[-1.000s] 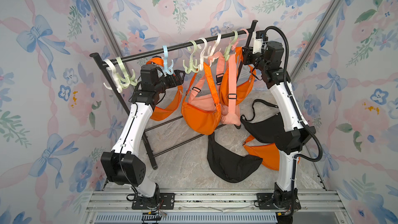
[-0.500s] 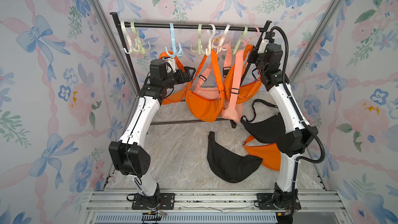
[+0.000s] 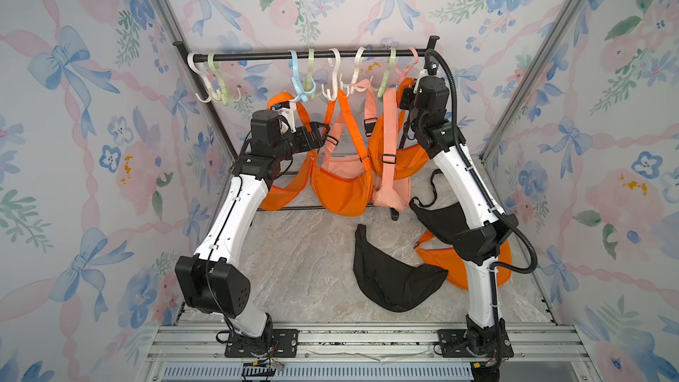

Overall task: Take the bag off the hook
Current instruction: Adjust the clothesline at the center of the board.

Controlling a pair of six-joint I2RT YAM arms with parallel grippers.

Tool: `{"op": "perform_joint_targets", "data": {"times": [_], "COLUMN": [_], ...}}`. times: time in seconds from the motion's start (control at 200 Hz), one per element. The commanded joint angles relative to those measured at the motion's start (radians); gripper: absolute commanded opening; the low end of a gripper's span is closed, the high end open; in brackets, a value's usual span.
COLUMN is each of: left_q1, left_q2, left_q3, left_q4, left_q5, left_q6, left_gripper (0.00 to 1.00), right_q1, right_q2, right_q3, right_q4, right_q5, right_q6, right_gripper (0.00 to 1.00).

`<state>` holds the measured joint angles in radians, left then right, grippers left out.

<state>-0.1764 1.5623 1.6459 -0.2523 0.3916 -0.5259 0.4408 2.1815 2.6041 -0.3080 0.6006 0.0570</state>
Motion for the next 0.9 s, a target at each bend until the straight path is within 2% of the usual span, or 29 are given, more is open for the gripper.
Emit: {"op": "perform_joint_targets", "data": {"times": [0.0,0.27,0.39,0.545,0.685,0.795,0.83,0.895], "left_q1": [0.002,0.037,0.074,0.08,0.08,0.08,0.08,0.083], "left_q2": [-0.049,-0.114,-0.125,-0.159,-0.248,-0.332,-0.351,-0.377], "left_q3": [-0.063,-0.187,-0.228,-0.274,-0.309,-0.317,-0.313,-0.3], "left_q4": [0.008,0.007,0.008,0.007,0.008,-0.008,-0.024,-0.06], "left_q5": [-0.026,-0.074,-0.082,-0.031,0.021,0.005,-0.019,-0.059], "left_q6": [-0.012,-0.04,-0.077,-0.089,-0.085,-0.065,-0.054,-0.027], "left_gripper": [0.98,0.98,0.98,0.98,0.98,0.98,0.98,0.98], "right_q1": [0.014,0.005,-0.011,-0.039,-0.049,-0.038,-0.032,-0.021], "right_q2": [0.016,0.043,0.036,0.032,0.038,0.012,-0.005,-0.041], "right_q3": [0.057,0.125,0.131,0.132,0.153,0.101,0.066,-0.002], "right_q4": [0.072,0.108,0.103,0.109,0.085,0.056,0.066,0.079], "right_q5": [0.099,0.147,0.148,0.137,0.119,0.076,0.06,0.015], "right_q6": [0.119,-0.003,-0.008,-0.013,-0.031,-0.02,-0.016,-0.002], "right_gripper": [0.0,0.0,0.0,0.0,0.0,0.0,0.07,0.28]}}
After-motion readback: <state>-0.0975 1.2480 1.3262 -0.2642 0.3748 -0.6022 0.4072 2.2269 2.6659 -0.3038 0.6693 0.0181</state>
